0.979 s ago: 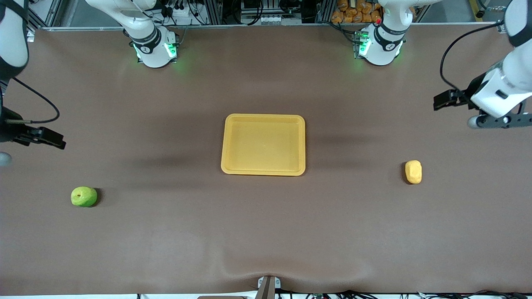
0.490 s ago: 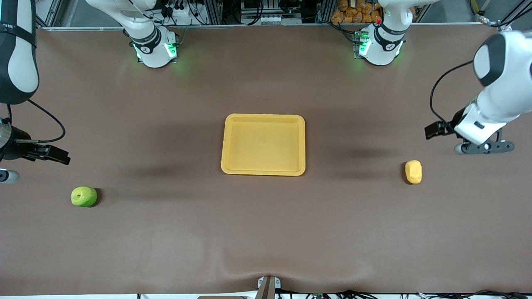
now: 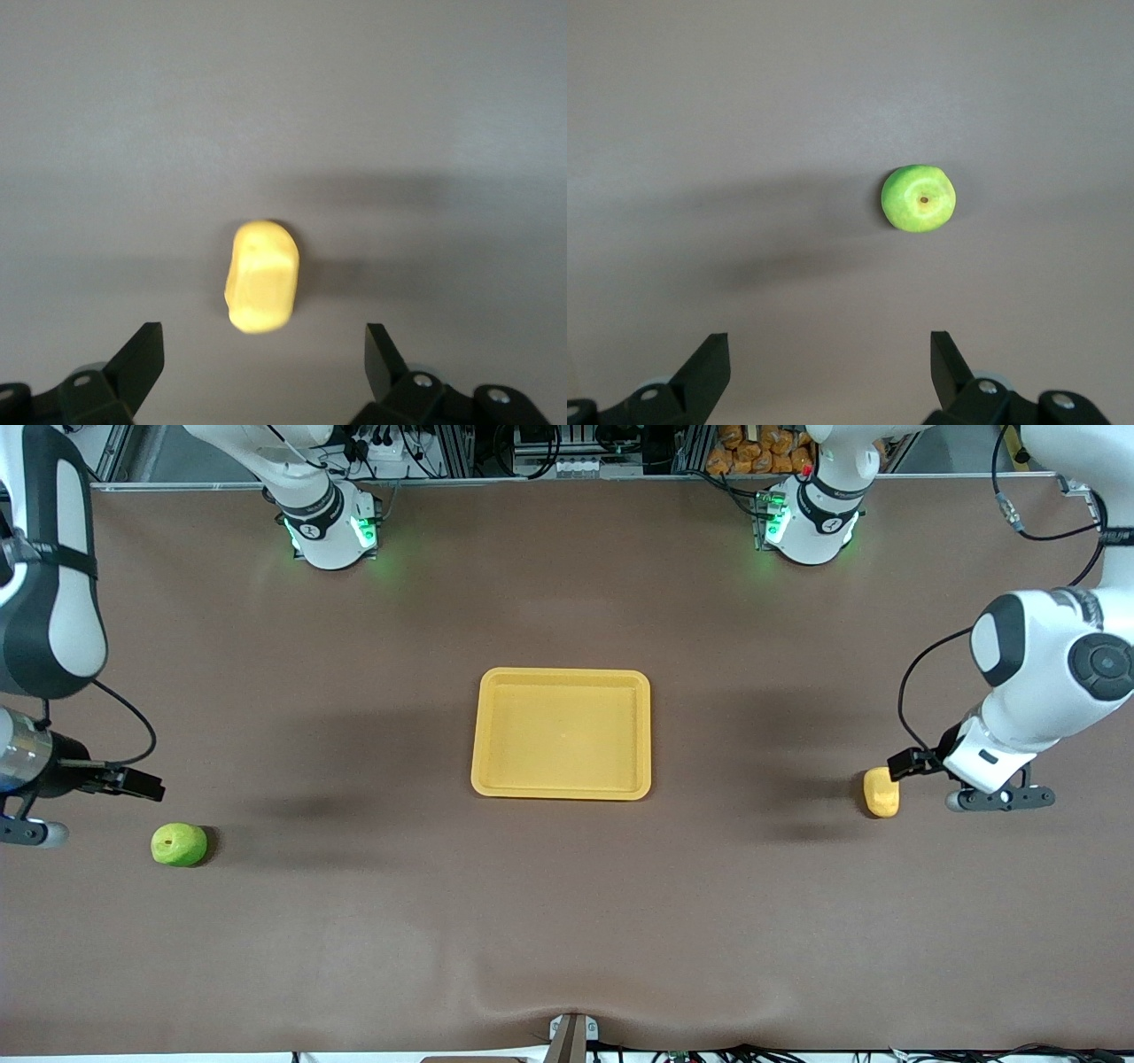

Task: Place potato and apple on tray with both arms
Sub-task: 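Lower the left gripper to the potato while the right gripper reaches the apple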

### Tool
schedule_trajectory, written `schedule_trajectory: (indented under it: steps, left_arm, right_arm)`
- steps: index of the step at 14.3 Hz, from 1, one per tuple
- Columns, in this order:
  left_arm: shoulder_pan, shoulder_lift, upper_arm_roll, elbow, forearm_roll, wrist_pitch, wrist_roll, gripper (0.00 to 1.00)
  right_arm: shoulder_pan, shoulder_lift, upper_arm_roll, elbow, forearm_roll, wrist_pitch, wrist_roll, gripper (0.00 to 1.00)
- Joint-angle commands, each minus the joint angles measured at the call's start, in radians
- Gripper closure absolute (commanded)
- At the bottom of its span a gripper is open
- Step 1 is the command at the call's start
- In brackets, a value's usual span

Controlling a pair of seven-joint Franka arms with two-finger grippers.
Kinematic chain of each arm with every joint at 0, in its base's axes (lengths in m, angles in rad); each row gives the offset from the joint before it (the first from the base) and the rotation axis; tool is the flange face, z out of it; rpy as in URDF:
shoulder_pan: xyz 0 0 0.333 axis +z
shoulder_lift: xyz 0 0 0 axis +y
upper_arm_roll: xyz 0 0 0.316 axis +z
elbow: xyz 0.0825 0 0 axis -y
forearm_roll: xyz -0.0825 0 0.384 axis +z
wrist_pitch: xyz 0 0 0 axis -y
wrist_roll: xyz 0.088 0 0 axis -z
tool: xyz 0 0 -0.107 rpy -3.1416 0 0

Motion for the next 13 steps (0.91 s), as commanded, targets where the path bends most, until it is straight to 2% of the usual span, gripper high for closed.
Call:
schedule_trajectory:
  steps: [1, 6, 10, 13]
  left_arm:
    - [0.024, 0.053, -0.004, -0.028, 0.085, 0.116, 0.000, 0.00]
    - [0.044, 0.113, -0.008, -0.028, 0.088, 0.156, -0.016, 0.00]
    - [0.045, 0.142, -0.009, -0.030, 0.088, 0.179, -0.019, 0.00]
    - [0.047, 0.166, -0.009, -0.030, 0.088, 0.211, -0.019, 0.00]
  right_arm:
    - [-0.025, 0.046, 0.007, 0.024, 0.007, 0.020, -0.011, 0.00]
    - [-0.057, 0.121, 0.007, 0.024, 0.008, 0.078, -0.027, 0.00]
    - [-0.109, 0.177, 0.007, 0.025, 0.016, 0.184, -0.135, 0.00]
    - [-0.118, 0.224, 0.007, 0.025, 0.013, 0.250, -0.142, 0.00]
